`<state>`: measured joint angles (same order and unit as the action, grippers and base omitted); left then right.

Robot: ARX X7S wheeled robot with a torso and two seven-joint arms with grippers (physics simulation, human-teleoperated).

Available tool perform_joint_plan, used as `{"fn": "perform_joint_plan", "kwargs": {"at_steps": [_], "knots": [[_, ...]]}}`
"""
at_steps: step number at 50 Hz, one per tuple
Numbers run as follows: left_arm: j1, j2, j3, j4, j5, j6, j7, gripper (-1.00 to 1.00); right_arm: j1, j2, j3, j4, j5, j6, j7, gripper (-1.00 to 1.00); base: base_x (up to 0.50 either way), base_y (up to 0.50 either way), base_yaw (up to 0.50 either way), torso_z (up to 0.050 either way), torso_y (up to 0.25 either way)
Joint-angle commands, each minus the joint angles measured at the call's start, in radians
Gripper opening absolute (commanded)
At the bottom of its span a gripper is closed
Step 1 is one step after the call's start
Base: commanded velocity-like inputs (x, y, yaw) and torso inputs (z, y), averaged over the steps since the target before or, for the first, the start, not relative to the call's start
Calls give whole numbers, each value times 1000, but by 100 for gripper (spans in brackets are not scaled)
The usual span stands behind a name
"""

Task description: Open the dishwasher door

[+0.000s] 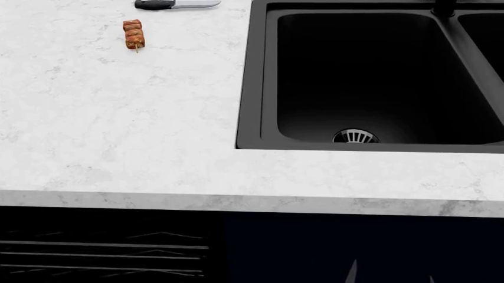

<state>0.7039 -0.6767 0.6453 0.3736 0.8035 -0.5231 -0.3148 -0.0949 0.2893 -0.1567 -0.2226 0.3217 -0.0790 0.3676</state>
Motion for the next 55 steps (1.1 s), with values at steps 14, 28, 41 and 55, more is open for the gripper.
{"fn": "perform_joint_plan", "kwargs": {"at_steps": [14, 28, 41, 55], "knots": [[3, 34, 113, -146, -225, 90, 49, -100, 3, 2, -5, 10, 9, -13, 3, 100, 3, -1, -3, 0, 0], [30, 63, 192, -272, -290, 161, 26, -100, 16, 1, -18, 24, 4, -11, 4, 100, 3, -4, -5, -2, 0], [37, 74, 243, -354, -342, 202, 12, -100, 21, 2, -28, 12, 0, -3, 12, 100, 3, -2, -3, -2, 0], [68, 88, 310, -447, -449, 221, -9, -100, 21, 3, -31, 26, 5, -16, 10, 100, 2, -2, -1, -2, 0]]}}
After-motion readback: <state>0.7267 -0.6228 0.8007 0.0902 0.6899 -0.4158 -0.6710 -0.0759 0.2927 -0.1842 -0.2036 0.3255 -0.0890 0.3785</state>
